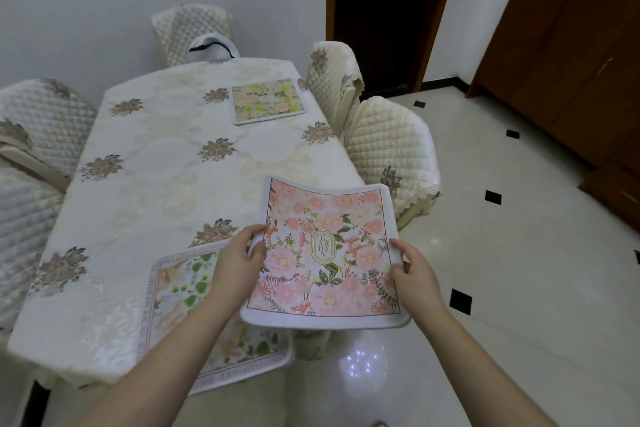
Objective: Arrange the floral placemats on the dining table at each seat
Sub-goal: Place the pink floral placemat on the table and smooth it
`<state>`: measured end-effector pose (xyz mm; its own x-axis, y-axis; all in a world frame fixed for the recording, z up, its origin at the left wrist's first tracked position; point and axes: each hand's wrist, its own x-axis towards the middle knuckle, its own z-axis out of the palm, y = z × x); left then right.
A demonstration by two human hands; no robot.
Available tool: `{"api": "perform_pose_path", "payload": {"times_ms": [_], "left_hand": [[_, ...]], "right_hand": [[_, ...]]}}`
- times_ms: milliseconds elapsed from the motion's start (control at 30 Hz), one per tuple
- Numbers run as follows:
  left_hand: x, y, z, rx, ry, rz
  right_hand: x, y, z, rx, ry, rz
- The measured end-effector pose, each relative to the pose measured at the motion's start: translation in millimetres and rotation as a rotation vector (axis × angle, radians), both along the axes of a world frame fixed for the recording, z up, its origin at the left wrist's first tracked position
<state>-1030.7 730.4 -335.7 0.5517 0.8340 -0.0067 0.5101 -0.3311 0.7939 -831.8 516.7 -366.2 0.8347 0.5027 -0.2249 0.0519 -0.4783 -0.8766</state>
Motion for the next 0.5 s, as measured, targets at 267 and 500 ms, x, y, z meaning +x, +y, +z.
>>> {"api": "perform_pose_path", "payload": {"times_ms": [267,500], "left_hand": [[53,-35,-11,-0.088,-0.008,0.09],[68,-33,-14,-0.145,0.001,0.162]], "right_hand": [[69,-15,0,-0.009,0.031,0.076],[98,-2,4,-0.016,0.046,0.154]]}}
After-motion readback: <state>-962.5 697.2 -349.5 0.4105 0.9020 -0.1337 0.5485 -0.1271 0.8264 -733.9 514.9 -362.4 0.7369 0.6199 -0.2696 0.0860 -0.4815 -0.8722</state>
